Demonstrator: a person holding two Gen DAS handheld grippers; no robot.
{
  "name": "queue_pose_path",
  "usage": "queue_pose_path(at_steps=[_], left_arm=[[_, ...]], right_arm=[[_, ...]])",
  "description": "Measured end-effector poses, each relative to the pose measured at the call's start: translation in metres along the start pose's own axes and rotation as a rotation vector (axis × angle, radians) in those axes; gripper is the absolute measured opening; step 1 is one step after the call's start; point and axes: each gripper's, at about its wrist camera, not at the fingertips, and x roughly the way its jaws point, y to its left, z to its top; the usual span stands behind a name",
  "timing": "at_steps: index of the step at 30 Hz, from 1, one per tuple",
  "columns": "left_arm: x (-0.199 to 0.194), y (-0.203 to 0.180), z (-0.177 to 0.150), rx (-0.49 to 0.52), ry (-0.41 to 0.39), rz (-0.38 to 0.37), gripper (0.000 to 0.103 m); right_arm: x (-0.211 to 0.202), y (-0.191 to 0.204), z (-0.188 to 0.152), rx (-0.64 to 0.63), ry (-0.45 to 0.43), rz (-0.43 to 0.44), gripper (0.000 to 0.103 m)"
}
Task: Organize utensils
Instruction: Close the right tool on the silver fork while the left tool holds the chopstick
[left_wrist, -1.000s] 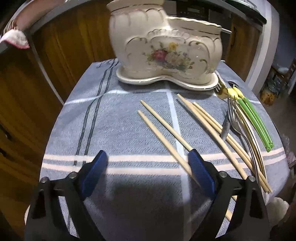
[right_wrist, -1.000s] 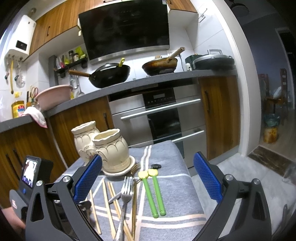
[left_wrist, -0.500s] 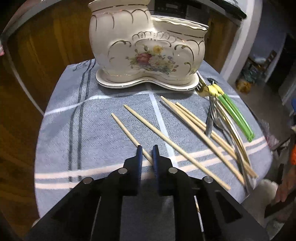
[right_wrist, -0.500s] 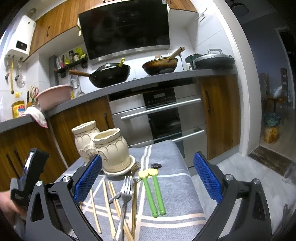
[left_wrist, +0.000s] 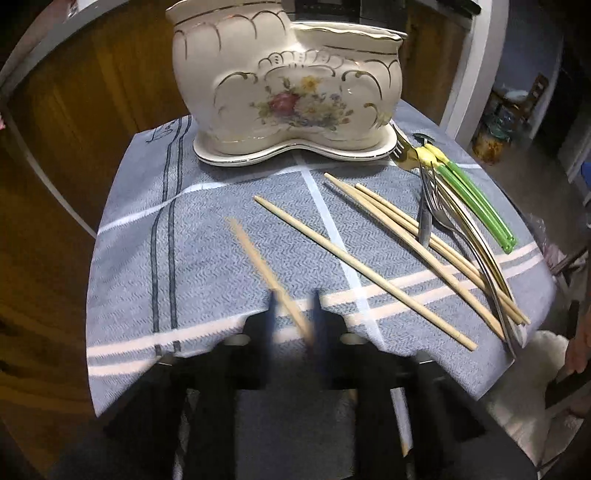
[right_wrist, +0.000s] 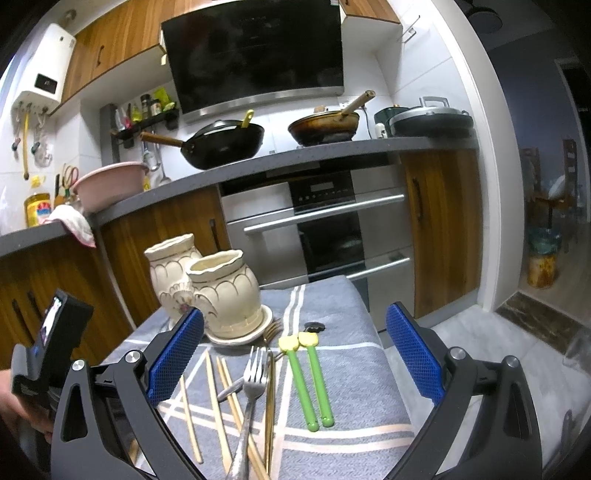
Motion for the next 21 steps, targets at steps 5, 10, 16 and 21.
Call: queue_pose_path(at_steps=[5, 10, 16, 21], left_arm=[[-0.001, 0.004, -0.002, 0.083, 0.004, -0.014, 0.007], [-0.004, 0.009, -0.010, 0.184, -0.007, 0.007, 0.006], [-0.006, 0.019, -0.017, 0.184, -0.045, -0.014, 0.007], [-0.010, 0.028, -0.026, 0.168, -0.084, -0.002, 0.036]], right_arm=[[0.005, -0.007, 0.000, 0.008, 0.043, -0.011, 0.098], [0.025, -0.001, -0.007, -0.031, 0.167, 0.023, 0.096], [0.052, 0.022, -0.024, -0.109, 0.326, 0.070, 0.061], [0.066, 0.036, -0.039, -0.140, 0.426, 0.095, 0.033]])
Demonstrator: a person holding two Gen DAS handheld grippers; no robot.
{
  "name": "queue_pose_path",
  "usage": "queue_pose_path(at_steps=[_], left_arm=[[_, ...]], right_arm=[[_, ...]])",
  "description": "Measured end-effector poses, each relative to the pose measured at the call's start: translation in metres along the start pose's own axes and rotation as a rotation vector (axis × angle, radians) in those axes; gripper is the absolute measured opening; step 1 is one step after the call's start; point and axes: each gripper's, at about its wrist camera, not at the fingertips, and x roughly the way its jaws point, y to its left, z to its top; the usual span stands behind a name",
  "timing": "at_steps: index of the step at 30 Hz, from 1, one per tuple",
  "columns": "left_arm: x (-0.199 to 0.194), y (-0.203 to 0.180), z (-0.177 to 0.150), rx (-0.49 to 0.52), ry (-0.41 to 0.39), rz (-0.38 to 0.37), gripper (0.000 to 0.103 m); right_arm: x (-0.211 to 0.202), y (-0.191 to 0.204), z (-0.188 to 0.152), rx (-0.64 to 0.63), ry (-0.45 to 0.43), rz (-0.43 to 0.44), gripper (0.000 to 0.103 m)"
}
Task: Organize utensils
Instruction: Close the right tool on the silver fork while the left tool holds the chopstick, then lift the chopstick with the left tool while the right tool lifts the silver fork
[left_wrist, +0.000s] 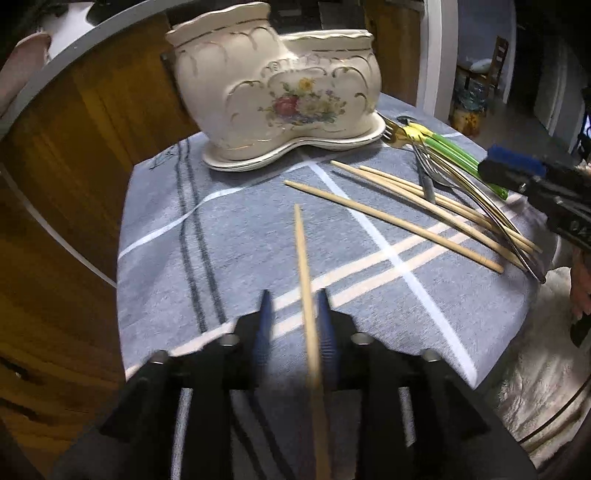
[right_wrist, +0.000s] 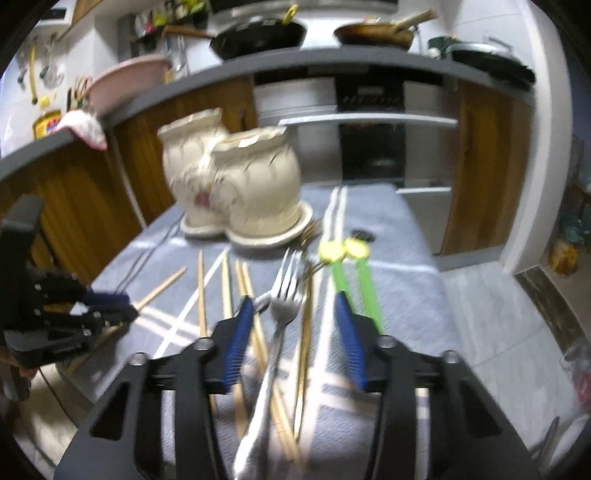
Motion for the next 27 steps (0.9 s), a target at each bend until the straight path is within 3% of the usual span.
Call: queue_pose_path(at_steps=[1, 4, 7, 9, 24, 27], left_arm=[[-0.001, 0.004, -0.002, -0.022, -0.005, -0.018, 0.040], [-0.002, 0.014, -0.011, -0.071, -0.030, -0.072, 0.039], [-0.004, 0.010, -0.013, -0.042, -0.055, -0.077, 0.014], [-0.004, 0.007, -0.012, -0.018, -0.063, -0.080, 0.007], [0.006, 0.005, -0.001, 0.046, -0.095, -0.090, 0.007], [0.008, 0.006, 0.001, 0.044, -0.098, -0.094, 0.007]], right_arm=[[0.004, 0.002, -0.001, -0.008, 0.021, -0.002, 0.027], [0.012, 0.005, -0.003, -0.012, 0.061, -0.005, 0.023], [0.017, 0.007, -0.004, -0.010, 0.088, -0.011, 0.020], [0.020, 0.008, -0.004, -0.009, 0.106, -0.015, 0.019], [0.032, 0.012, 0.007, 0.035, 0.208, -0.049, 0.019], [0.034, 0.016, 0.007, 0.024, 0.203, -0.056, 0.014]])
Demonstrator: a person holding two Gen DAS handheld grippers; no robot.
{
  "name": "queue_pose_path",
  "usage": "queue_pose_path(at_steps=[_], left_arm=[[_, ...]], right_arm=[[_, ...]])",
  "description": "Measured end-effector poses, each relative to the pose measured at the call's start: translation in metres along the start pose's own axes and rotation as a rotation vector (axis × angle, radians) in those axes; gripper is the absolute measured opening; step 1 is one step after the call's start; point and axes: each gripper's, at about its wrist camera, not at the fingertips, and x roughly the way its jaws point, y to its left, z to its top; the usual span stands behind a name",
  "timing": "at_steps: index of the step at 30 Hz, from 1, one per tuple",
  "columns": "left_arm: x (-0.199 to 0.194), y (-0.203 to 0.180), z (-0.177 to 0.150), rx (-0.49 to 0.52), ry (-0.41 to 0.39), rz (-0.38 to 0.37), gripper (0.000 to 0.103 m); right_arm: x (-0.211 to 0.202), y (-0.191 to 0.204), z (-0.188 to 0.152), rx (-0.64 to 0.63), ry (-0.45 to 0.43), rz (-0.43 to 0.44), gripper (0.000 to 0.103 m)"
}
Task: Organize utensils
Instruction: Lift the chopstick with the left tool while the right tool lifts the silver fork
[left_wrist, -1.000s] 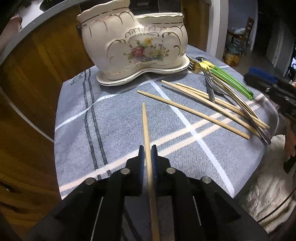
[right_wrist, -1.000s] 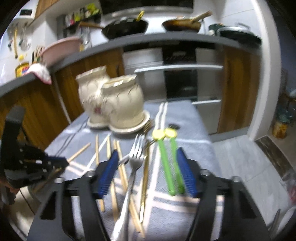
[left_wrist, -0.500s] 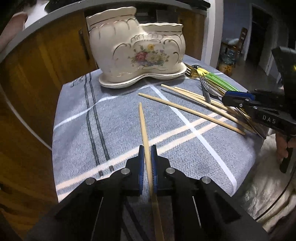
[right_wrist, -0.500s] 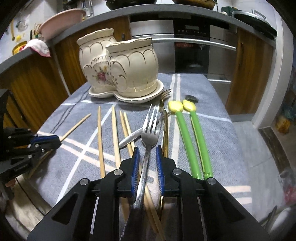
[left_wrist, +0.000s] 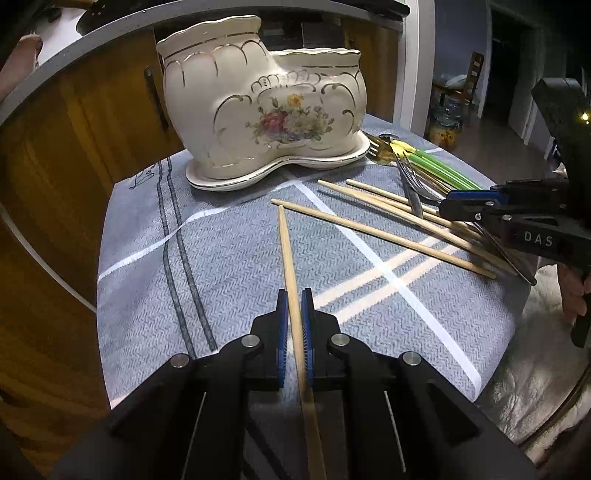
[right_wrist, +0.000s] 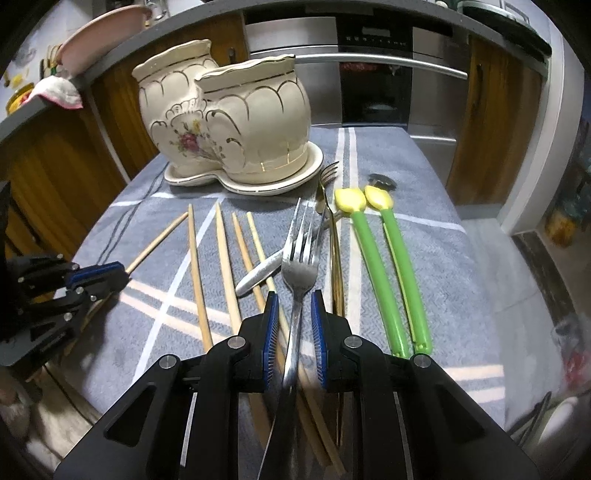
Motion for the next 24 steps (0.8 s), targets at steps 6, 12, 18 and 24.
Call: queue_pose_path(at_steps=[6, 12, 18, 24], left_arm=[[0.000, 0.004, -0.002, -0.011, -0.024, -0.020, 0.006], [-0.010, 0.014, -0.005, -0.042, -0.078, -0.039, 0.006], [-0.039, 0.011, -0.002, -0.030, -0.224, -0.036, 0.006], [-0.064, 0.018, 0.000, -0.061, -0.374, -0.046, 0.006]], right_arm=[[-0.003, 0.008, -0.002, -0.021, -0.029, -0.016, 0.006], [-0.019, 0.007, -0.005, -0.019, -0.107, 0.015, 0.006], [-0.048, 0.014, -0.006, -0.063, -0.260, 0.034, 0.006], [-0.074, 0.024, -0.006, -0.129, -0.397, 0.039, 0.006]])
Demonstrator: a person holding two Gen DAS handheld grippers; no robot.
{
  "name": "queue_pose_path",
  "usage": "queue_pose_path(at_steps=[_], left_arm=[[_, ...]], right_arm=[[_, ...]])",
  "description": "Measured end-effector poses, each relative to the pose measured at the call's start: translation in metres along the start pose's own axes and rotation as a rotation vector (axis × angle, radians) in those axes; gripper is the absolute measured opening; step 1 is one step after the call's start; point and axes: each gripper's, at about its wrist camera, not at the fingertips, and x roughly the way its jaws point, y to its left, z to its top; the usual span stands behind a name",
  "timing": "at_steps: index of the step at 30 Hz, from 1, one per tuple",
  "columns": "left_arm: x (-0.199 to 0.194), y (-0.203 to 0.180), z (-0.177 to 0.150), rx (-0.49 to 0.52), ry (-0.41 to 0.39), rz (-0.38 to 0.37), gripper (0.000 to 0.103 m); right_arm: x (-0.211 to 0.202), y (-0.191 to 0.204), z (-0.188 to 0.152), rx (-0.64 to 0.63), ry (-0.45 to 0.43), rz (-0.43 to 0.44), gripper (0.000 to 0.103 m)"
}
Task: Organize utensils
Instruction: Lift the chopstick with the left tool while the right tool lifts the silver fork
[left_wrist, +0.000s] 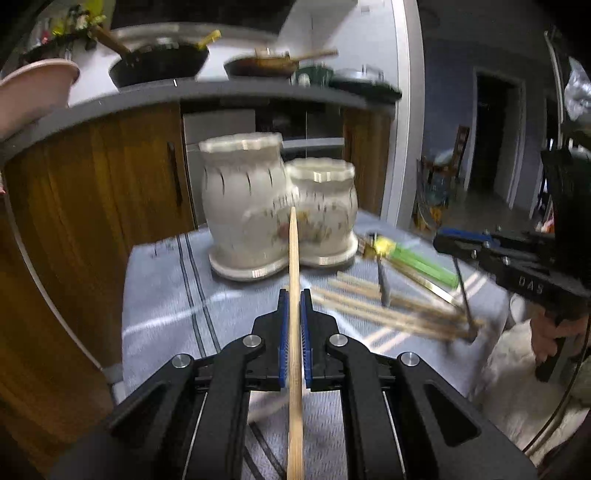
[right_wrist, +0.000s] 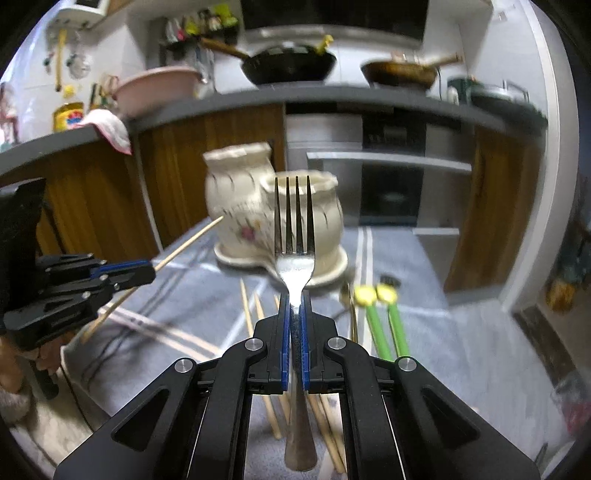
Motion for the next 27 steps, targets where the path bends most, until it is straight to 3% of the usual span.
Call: queue_pose_path(at_steps=[12, 22, 27], left_arm=[[-0.030, 0.008, 0.033, -0.018, -0.242, -0.016, 0.006], [-0.006, 0.042, 0.117, -0.121, -0.392, -0.096, 0.006], [0.024, 0.054, 0.152, -0.160, -0.422, -0.113, 0.006]], right_arm=[[-0.030, 0.009, 0.048, -0.045, -0.313, -0.031, 0.006], [0.011, -0.031, 0.120, 0.130, -0.390, 0.067, 0.006], [0.036, -0.047, 0.140, 0.188, -0.412, 0.074, 0.006]])
